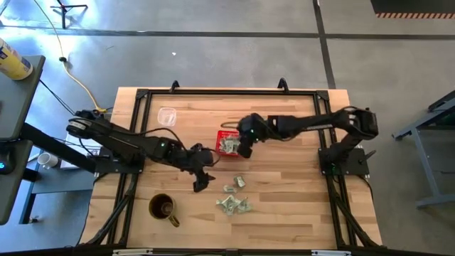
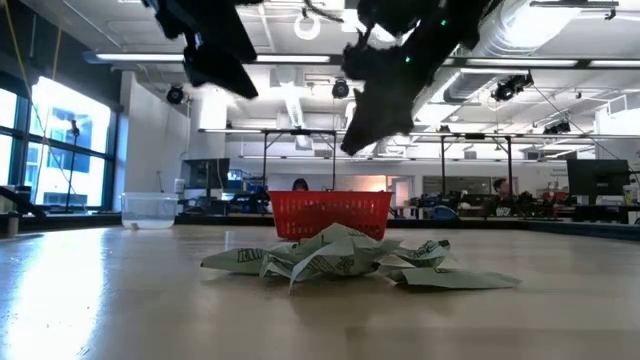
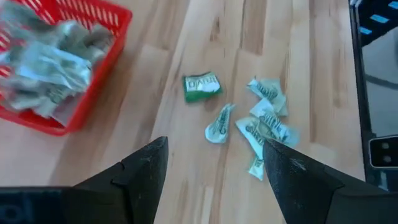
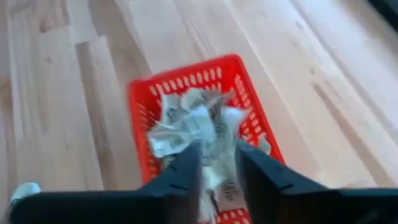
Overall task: Pick and place items into bin
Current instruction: Put the green stevia packet into the red bin
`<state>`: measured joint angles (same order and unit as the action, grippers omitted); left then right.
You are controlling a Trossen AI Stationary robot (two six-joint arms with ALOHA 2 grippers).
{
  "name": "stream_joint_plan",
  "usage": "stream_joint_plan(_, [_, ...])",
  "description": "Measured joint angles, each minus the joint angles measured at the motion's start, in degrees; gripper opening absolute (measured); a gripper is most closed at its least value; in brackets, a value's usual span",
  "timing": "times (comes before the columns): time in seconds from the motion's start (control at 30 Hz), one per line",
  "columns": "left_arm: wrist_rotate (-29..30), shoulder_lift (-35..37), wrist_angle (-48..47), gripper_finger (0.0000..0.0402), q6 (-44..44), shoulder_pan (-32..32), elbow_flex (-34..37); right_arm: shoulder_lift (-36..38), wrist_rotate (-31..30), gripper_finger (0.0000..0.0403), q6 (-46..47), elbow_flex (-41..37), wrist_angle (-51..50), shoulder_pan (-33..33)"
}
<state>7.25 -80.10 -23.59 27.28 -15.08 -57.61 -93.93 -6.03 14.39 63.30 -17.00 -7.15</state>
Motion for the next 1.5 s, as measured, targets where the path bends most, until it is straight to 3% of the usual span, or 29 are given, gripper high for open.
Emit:
stream_joint_plan(0.2, [-4.96, -4.69, 6.66, 0.0296, 0.57, 1.20, 3.22, 2.37, 4.78, 0.0200, -2.41, -0.04, -3.31, -0.24])
stream_joint_plan(0.33, [-8.12, -11.47, 16.32, 0.0296, -1.22, 0.72, 3.12, 7.91, -2.43, 0.0233, -6.12, 0.05, -8.54, 4.72])
stream_joint_plan(0.4, [-7.23, -15.39, 20.83, 0.0296, -1.09, 0.40, 2.13, 10.30, -7.50, 0.0239, -6.61, 0.06, -13.13, 7.32])
stream_joint_plan(0.57, [-5.32, -23.30, 17.44, 0.0296, -1.77, 0.03, -2.46, 15.70, -15.81, 0.0238, -0.06, -1.39, -21.67, 12.97])
stream_joint_plan(0.8, [-4.71, -30.11, 12.04, 0.0296, -11.83, -2.53, -9.33, 18.25, -17.82, 0.0240, 17.70, -5.85, -24.41, 18.85])
stream_joint_plan(0.97, [-1.99, -33.10, 9.62, 0.0288, -12.53, -2.95, -10.96, 17.73, -20.04, 0.0239, 24.44, -7.55, -22.64, 23.64])
stream_joint_plan(1.1, [-0.18, -33.80, 10.53, 0.0227, -13.75, -2.46, -11.06, 17.15, -20.95, 0.0238, 24.35, -7.65, -22.00, 25.04])
stream_joint_plan(1.33, [-0.71, -34.05, 7.52, 0.0038, -13.50, 0.61, -12.89, 17.09, -20.80, 0.0238, 24.35, -7.67, -22.00, 24.96])
stream_joint_plan(1.4, [-0.37, -34.19, 2.42, 0.0022, -13.67, 1.63, -15.35, 17.09, -21.35, 0.0238, 23.82, -7.67, -22.70, 24.87])
stream_joint_plan(1.5, [1.43, -34.46, -9.85, 0.0039, -15.22, 3.08, -21.67, 17.09, -24.55, 0.0238, 21.24, -7.67, -24.80, 24.77])
